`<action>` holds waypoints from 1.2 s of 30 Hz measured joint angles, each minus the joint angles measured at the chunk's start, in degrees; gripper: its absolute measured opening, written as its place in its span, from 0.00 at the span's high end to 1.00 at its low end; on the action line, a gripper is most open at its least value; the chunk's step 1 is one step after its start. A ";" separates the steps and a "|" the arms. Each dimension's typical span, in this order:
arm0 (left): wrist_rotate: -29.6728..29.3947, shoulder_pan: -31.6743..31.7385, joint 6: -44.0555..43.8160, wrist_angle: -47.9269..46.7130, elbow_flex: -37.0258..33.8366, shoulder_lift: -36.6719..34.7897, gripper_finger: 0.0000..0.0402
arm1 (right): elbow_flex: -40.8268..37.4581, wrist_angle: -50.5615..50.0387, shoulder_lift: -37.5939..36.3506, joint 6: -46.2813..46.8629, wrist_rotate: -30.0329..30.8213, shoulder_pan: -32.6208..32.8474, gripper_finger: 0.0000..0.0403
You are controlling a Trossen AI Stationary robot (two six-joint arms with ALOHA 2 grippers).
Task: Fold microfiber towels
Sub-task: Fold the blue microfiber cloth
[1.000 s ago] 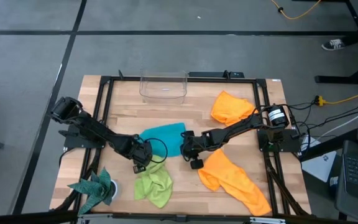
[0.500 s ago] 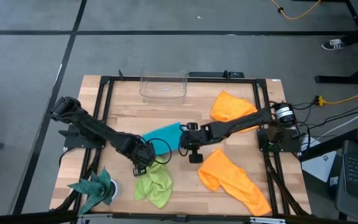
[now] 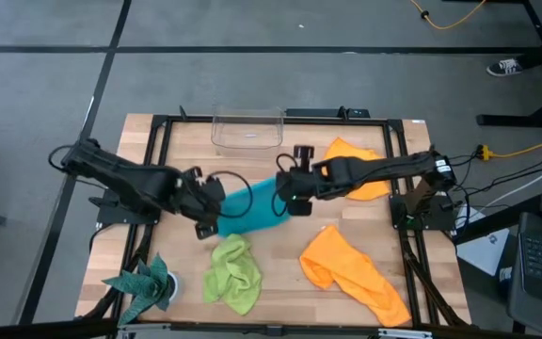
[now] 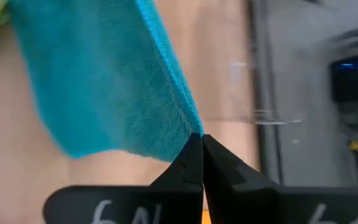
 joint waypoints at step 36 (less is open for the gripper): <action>7.81 15.15 21.80 -7.80 0.06 -0.31 1.00 | -1.54 6.88 1.77 -0.52 -7.59 -9.06 1.00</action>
